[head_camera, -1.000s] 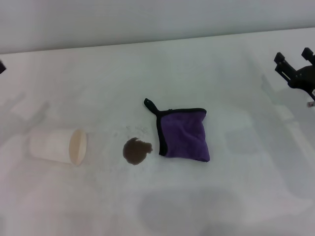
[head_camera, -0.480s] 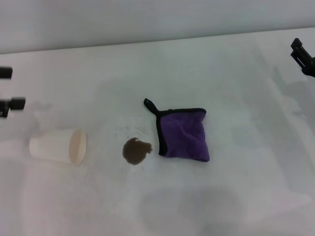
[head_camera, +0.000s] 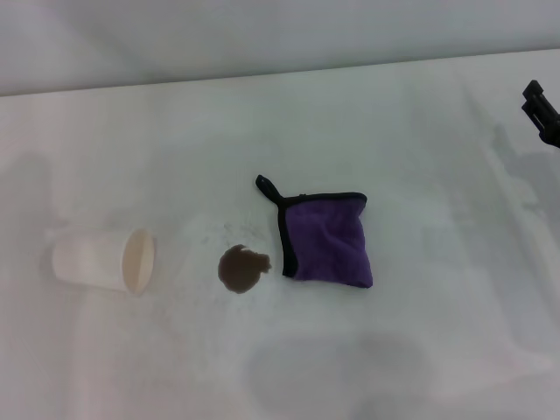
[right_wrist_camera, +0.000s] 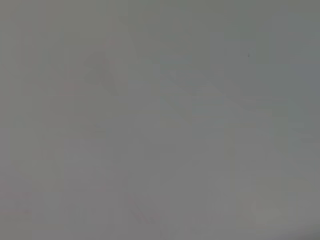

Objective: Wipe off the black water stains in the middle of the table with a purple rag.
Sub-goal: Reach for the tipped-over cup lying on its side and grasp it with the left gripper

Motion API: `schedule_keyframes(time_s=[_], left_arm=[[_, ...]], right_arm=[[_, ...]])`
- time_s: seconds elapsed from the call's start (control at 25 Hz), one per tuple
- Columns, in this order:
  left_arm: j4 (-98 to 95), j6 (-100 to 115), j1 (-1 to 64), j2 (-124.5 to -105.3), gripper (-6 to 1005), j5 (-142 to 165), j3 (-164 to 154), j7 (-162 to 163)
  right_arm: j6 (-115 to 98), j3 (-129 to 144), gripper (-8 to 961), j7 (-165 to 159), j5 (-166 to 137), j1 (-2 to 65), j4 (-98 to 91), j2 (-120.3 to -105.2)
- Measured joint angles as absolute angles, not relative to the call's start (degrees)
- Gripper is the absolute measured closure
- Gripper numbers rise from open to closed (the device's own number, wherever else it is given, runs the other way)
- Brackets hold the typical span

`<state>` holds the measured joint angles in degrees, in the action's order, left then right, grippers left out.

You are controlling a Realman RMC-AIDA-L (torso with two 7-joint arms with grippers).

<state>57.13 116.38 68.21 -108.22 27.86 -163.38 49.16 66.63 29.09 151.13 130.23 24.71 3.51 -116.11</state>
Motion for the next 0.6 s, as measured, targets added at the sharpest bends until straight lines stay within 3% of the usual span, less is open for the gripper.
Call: schedule_keyframes(time_s=[0.2,0.48,0.6], left_arm=[[60.0,115.6,70.7,-110.69,144,30.2,-163.4,42.0],[63.8,106.3,74.6,-117.95,150,35.3,-163.5,34.9],[62.9,104.4,75.0,-118.96,152,36.5,-163.4,33.7]], right_arm=[[66.5,28.4,134,151.1,130.3,24.7,4.3,-116.10],[66.5,26.5,135,151.2,130.2,24.7,7.3,-116.16],[66.3,26.1,135,151.6,130.2,24.6,8.5,-116.17]])
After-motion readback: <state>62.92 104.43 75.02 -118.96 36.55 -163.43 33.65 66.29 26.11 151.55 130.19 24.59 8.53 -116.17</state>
